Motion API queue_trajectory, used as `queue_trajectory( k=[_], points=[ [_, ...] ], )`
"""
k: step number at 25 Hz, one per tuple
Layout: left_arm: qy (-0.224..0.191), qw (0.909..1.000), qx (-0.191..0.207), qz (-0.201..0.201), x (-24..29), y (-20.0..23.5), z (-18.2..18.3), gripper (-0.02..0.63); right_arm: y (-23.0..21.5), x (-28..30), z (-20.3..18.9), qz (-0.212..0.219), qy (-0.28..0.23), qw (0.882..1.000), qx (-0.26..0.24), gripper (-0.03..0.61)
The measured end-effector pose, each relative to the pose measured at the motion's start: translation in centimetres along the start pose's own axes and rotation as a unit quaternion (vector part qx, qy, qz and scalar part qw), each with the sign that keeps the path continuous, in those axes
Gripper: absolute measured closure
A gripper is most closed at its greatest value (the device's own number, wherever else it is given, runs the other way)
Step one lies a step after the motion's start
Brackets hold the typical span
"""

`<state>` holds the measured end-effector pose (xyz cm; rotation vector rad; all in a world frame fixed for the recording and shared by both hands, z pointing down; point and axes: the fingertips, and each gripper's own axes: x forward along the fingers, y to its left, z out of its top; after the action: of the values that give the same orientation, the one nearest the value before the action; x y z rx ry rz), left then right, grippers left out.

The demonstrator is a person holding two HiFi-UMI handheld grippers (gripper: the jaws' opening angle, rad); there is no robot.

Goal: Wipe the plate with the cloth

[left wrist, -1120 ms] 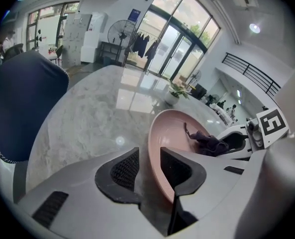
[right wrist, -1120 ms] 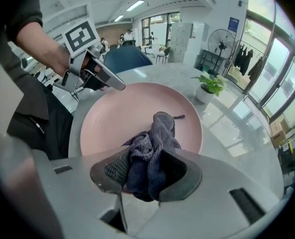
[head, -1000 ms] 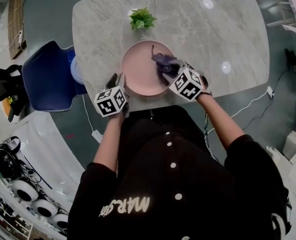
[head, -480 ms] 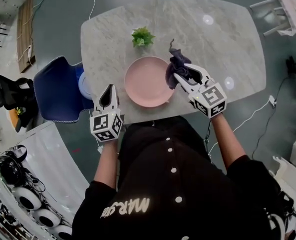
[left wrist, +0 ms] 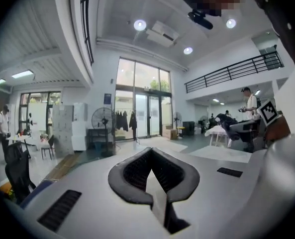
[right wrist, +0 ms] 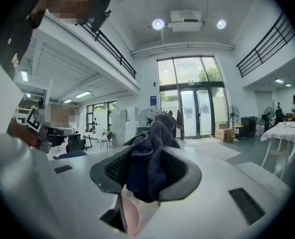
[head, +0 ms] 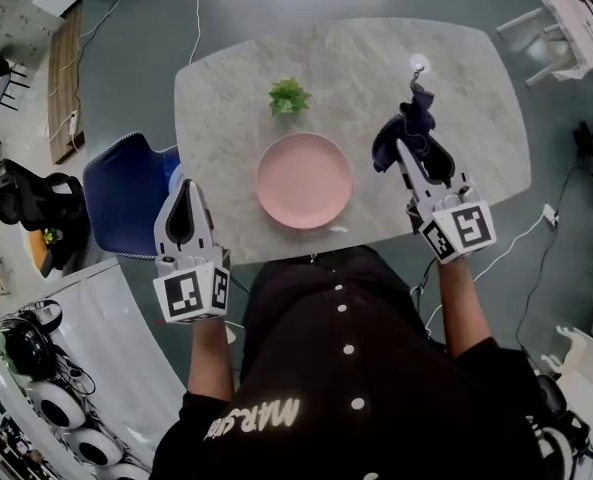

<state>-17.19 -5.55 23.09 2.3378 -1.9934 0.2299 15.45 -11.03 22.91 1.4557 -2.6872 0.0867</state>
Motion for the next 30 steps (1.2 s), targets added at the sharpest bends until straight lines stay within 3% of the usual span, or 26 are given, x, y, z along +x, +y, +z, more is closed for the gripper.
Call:
queue_trajectory(
  k=[3, 12, 22, 30],
  points=[
    [-0.033, 0.9994, 0.008, 0.002, -0.6, -0.1, 3.8, 0.597, -1.4, -1.2, 2.6, -0.028, -0.030, 0.999, -0.005, 0.436],
    [-0.096, 0.9953, 0.012, 0.003, -2.8, 1.6, 9.7, 0.597, -2.2, -4.6, 9.2, -0.089, -0.114, 0.989, -0.018, 0.437],
    [-0.132, 0.9897, 0.029, 0.049, -4.7, 2.9, 12.0, 0.597, -2.4, -7.9, 13.5, -0.122, -0.166, 0.978, -0.041, 0.439],
    [-0.128, 0.9901, 0.027, 0.051, -4.9, 2.7, 11.6, 0.597, -2.2, -8.0, 13.3, -0.118, -0.163, 0.979, -0.045, 0.439]
  ],
)
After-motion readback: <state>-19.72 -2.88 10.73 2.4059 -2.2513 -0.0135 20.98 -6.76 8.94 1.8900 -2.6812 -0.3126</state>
